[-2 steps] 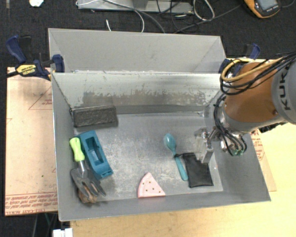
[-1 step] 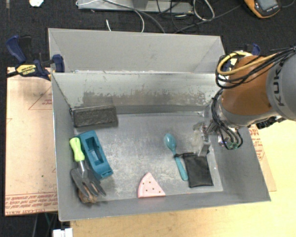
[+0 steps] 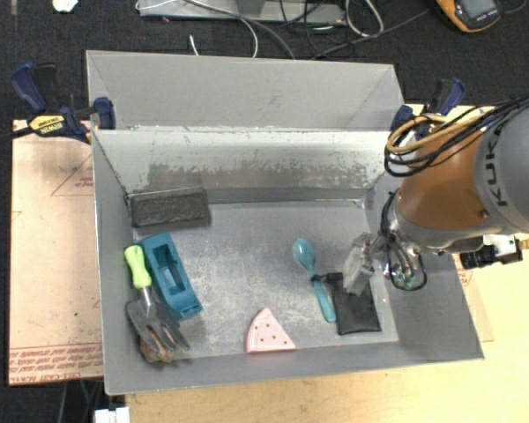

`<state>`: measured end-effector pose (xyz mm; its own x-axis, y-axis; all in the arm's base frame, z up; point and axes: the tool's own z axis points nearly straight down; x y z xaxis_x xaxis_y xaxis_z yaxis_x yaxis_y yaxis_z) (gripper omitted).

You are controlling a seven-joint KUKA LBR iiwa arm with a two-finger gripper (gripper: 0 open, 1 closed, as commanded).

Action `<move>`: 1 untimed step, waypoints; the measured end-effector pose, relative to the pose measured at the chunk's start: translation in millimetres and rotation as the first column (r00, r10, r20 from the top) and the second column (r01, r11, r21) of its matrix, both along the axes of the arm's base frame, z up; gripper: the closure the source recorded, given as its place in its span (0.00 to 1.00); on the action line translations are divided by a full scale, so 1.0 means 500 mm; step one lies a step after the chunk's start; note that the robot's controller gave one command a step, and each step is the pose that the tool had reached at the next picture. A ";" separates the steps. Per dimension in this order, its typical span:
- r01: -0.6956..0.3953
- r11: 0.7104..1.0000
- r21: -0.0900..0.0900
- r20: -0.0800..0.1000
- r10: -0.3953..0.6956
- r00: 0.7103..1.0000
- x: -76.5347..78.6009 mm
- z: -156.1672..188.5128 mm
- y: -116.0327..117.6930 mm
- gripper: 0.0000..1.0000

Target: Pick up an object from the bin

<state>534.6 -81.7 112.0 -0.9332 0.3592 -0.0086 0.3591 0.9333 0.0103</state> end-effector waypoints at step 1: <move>-0.129 0.992 0.001 0.003 0.129 0.992 0.012 -0.066 0.010 1.00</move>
Offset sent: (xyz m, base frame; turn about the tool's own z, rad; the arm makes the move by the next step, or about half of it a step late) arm -0.0113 0.0048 -0.0420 0.0627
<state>540.6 -76.8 79.0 -0.9717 0.2361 -0.0112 0.2360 0.9717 0.0121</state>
